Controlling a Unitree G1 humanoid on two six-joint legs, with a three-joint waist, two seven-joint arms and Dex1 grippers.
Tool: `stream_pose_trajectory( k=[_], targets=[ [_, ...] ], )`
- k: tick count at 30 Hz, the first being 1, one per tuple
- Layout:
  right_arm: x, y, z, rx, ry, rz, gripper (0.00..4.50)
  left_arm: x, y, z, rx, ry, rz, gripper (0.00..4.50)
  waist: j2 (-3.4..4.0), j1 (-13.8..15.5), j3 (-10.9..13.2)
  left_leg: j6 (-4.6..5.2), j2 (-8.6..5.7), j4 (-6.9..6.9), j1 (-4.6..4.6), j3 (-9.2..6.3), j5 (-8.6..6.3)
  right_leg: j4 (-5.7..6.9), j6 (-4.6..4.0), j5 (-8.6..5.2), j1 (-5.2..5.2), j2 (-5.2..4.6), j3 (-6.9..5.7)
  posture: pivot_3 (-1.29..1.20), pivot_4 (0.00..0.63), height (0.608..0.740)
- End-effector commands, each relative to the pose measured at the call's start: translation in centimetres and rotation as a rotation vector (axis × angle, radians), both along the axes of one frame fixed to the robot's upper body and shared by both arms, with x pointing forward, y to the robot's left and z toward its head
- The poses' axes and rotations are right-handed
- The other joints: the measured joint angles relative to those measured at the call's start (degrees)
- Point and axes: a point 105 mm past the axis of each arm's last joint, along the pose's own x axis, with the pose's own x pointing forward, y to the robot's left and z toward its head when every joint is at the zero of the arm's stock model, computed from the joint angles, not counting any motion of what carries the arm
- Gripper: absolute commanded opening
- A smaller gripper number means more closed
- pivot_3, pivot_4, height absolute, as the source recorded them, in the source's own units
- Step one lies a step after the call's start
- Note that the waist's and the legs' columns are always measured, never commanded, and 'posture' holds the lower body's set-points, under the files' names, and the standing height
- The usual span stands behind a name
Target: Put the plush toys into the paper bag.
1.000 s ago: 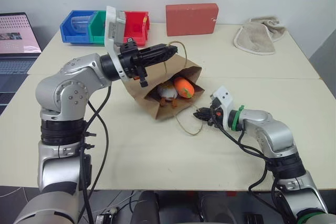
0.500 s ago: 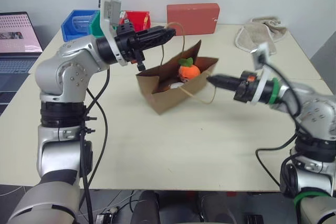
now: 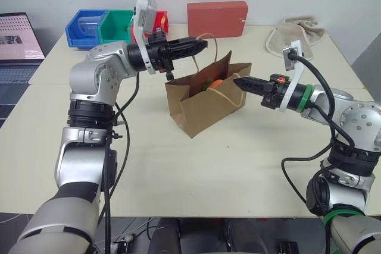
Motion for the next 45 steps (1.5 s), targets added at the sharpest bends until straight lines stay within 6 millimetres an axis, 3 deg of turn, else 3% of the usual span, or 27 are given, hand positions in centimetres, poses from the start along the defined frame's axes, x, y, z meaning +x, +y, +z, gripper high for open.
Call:
stream_pose_trajectory(
  k=[1,9,11,12,16,19,23,29,35,45],
  targets=[
    [-0.4,-1.1,3.3,-0.010,-0.110,-0.024,0.99,-0.5,1.6,1.5,0.036,-0.079,0.056,0.94,0.03,-0.1,0.0,0.00,0.00,0.01,0.00,0.00,0.00,0.00,0.00,0.00,0.00,0.00,0.00,0.00,0.150,0.740],
    [-0.7,-2.8,5.6,-0.068,-0.169,-0.027,3.91,-0.6,4.0,0.9,0.096,-0.118,0.178,3.47,0.04,-0.1,0.0,0.00,0.00,0.00,0.00,-0.02,0.00,-0.02,-0.01,-0.01,0.01,-0.01,-0.02,0.00,0.150,0.740],
    [-0.9,-4.0,6.0,-0.186,-0.256,-0.051,4.50,-0.5,5.4,0.7,0.111,-0.117,0.237,4.12,0.06,-0.1,0.0,0.00,0.00,0.00,0.00,-0.02,0.00,-0.02,-0.01,-0.01,0.01,-0.01,-0.02,0.00,0.150,0.740],
    [-1.0,-4.5,6.0,-0.249,-0.297,-0.058,4.50,-0.4,6.0,0.6,0.118,-0.116,0.265,4.47,0.08,0.0,0.1,0.00,0.00,0.00,-0.02,-0.02,0.00,-0.05,0.00,-0.01,0.00,-0.01,-0.02,0.00,0.150,0.740],
    [-2.5,-5.7,5.1,-0.452,-0.452,0.022,4.50,-1.8,8.1,-0.8,0.135,-0.058,0.263,4.49,0.08,-0.1,0.0,0.01,0.02,-0.06,-0.03,0.00,-0.01,-0.25,0.01,-0.02,0.01,-0.01,-0.04,0.00,0.150,0.740],
    [-3.5,-5.9,4.3,-0.468,-0.455,0.090,4.50,-3.0,8.4,-2.2,0.142,-0.004,0.242,4.49,0.08,-0.2,0.1,0.03,0.03,-0.07,-0.04,0.04,-0.03,-0.33,0.02,-0.02,0.04,-0.03,-0.02,0.00,0.150,0.740],
    [-5.2,-4.8,3.1,-0.438,-0.432,0.204,4.50,-4.2,7.2,-4.7,0.136,0.068,0.190,4.49,0.08,0.0,0.0,0.02,0.04,0.02,-0.05,0.02,-0.02,-0.27,0.01,-0.01,0.08,-0.03,-0.02,0.00,0.150,0.740],
    [-6.5,-3.0,2.2,-0.436,-0.430,0.292,4.50,-3.2,5.8,-6.8,0.179,0.068,0.207,4.49,0.07,0.4,0.0,0.00,0.03,0.15,-0.04,0.01,0.00,-0.23,0.02,-0.01,0.11,-0.03,-0.02,0.00,0.150,0.740],
    [-7.8,-1.9,1.5,-0.437,-0.422,0.363,4.50,-3.8,5.3,-7.1,0.185,0.062,0.174,4.49,0.07,0.4,0.0,0.00,0.03,0.13,-0.04,0.00,0.00,-0.23,0.02,-0.01,0.11,-0.03,-0.03,0.00,0.150,0.740],
    [-8.4,-1.1,1.2,-0.445,-0.429,0.406,4.50,-4.8,4.2,-7.7,0.173,0.051,0.165,4.49,0.07,0.4,0.0,0.00,0.03,0.13,-0.04,0.00,0.00,-0.23,0.02,0.00,0.11,-0.03,-0.03,0.00,0.150,0.740]
  ],
)
